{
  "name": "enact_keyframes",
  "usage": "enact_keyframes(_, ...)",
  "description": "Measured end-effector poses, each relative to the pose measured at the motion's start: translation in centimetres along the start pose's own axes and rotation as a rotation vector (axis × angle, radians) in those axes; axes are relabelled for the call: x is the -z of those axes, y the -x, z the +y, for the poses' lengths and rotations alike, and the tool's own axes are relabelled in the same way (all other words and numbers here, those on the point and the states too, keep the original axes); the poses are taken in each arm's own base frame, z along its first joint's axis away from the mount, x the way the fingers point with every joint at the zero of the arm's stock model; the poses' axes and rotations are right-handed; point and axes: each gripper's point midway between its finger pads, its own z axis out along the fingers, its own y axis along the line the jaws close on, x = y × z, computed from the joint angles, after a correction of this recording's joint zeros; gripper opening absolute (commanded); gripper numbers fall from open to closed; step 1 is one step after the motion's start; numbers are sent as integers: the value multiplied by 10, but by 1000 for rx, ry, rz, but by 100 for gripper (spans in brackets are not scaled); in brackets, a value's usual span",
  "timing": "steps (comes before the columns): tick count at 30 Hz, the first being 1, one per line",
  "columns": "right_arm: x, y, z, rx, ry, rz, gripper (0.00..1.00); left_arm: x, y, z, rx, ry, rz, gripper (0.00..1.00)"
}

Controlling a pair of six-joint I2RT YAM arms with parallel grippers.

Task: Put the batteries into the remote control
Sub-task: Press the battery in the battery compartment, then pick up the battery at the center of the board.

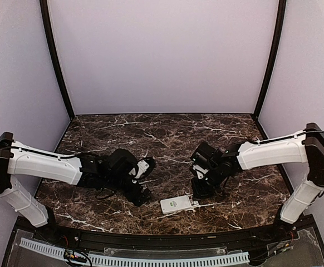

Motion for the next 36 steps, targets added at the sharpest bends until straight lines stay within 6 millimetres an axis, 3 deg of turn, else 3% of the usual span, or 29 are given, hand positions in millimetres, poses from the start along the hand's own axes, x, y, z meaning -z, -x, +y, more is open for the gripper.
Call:
enact_keyframes(8,-13,-6,-3,-7,-14,48,6,-2,-2,0,-3,3,8,95)
enact_keyframes(24,-8,-2,1,22,-34,65,6,-10,-9,5,-22,29,34,96)
enact_keyframes(28,16,19,15,54,-30,14,9,-10,-9,5,-28,28,34,96)
enact_keyframes(31,53,50,22,70,-7,-89,16,-10,-9,5,-29,27,33,95)
enact_keyframes(33,78,76,10,40,-14,-170,24,-10,-9,5,-29,25,33,95)
enact_keyframes(36,109,117,-36,-45,-71,-277,32,-10,-9,4,-28,24,33,96)
